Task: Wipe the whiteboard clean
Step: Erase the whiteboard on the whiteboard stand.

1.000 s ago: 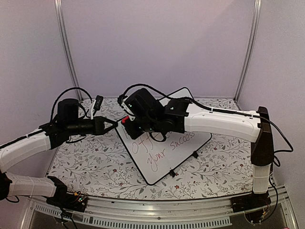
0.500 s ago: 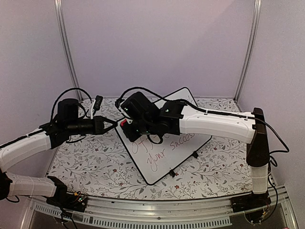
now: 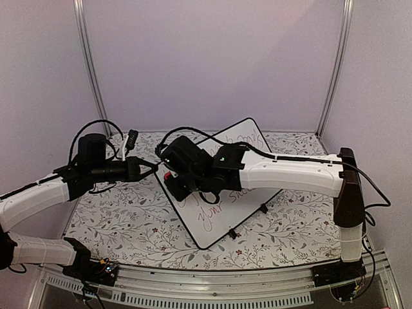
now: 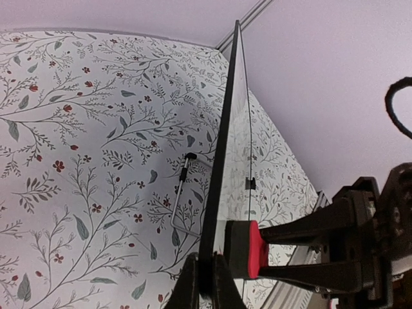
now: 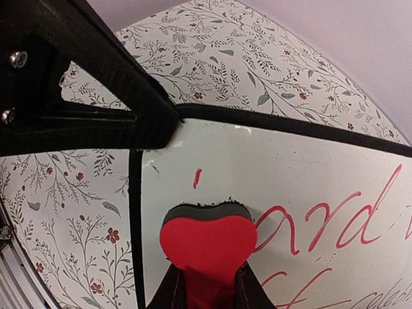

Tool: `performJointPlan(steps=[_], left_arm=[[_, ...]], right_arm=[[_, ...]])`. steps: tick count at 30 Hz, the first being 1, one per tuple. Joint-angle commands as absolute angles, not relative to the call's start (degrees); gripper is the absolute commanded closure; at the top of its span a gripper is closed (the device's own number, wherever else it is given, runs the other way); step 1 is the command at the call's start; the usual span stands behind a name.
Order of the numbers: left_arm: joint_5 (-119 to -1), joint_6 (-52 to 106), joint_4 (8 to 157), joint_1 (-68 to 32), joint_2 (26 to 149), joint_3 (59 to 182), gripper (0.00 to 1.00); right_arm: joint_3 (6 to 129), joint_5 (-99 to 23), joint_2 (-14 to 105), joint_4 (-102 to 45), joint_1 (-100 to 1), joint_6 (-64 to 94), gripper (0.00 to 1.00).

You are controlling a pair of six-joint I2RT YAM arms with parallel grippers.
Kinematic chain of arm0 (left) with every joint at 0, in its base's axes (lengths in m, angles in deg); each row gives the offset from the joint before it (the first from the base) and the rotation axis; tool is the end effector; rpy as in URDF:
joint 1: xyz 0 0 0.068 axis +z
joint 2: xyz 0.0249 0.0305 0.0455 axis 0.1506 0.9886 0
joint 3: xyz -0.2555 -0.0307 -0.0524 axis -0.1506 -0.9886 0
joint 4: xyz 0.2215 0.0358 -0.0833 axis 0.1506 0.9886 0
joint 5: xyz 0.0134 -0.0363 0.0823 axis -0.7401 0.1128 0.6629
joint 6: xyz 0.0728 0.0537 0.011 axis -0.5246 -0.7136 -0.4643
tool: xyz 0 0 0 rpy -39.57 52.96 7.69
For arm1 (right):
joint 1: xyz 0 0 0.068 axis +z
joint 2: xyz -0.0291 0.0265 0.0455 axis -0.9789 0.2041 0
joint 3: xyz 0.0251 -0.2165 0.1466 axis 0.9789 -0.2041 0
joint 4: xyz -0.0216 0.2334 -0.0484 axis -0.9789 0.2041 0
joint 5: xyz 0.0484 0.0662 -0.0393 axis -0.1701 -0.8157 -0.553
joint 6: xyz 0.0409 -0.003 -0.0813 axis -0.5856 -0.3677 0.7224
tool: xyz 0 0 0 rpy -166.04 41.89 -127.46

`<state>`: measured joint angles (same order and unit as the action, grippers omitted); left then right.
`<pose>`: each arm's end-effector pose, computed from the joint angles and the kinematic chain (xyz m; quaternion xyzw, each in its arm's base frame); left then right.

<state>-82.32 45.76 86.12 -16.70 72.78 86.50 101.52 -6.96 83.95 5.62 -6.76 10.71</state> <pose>0.2132 -0.1471 0.2461 0.1120 0.8136 -0.4401 0.3632 0.1823 0.4438 0.2516 -0.3876 0.8200 0.1126 0.4058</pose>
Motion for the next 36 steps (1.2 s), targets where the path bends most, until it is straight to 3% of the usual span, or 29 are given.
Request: performJointPlan(steps=[1,14,36], left_arm=[[-83.99,44.25,83.3,-16.54,72.83,86.16,1.0],[-85.04,44.33,82.62,-16.55,73.19,86.0,1.0],[-86.96,44.34,81.92,-16.54,73.54,85.9,1.0]], right_arm=[[98.11,-5.76,84.64,8.56,-6.07,9.16,0.96],[92.94,-4.33,81.77,5.73,-5.62,7.33,0.97],[107.73,2.37,88.41,2.22,-5.68,15.34,0.96]])
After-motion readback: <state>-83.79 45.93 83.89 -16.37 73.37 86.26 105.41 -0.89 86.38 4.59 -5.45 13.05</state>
